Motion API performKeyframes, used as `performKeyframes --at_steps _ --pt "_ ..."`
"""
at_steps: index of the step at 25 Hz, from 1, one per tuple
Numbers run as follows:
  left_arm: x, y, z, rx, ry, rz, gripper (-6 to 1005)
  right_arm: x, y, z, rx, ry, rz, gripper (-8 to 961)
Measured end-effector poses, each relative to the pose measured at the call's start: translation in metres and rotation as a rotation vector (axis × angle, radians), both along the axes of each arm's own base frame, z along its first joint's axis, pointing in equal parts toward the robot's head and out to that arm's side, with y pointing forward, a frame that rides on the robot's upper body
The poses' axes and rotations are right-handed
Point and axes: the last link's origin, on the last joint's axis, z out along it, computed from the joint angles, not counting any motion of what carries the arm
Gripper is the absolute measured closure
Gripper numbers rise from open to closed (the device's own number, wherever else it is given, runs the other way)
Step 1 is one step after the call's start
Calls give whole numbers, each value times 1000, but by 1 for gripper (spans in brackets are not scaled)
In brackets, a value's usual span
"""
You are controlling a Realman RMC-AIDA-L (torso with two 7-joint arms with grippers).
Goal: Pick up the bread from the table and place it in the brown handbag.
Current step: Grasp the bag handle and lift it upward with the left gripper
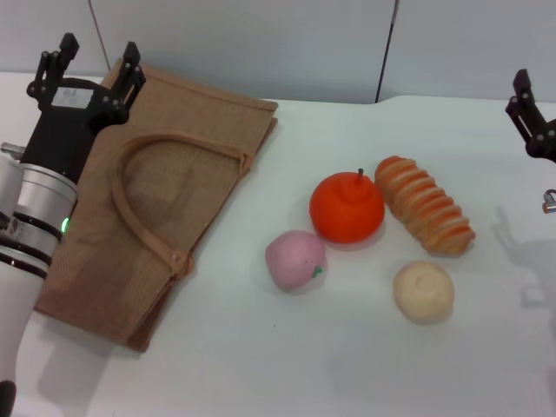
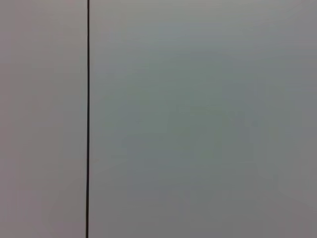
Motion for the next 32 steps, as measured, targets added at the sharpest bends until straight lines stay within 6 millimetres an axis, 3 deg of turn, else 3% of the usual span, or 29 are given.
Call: performKeyframes --at_steps 12,19,26,32 --pt "0 1 0 -5 -3 1 187 0 1 -2 -11 -4 -6 63" --pt "-7 2 7 -85 -182 -15 188 2 1 -1 -11 -8 -11 63" --pt "-27 9 36 -277 -417 -48 187 4 1 -1 -11 -15 -15 63" --pt "-40 18 62 -498 -562 27 187 4 1 -2 -17 -16 -18 63"
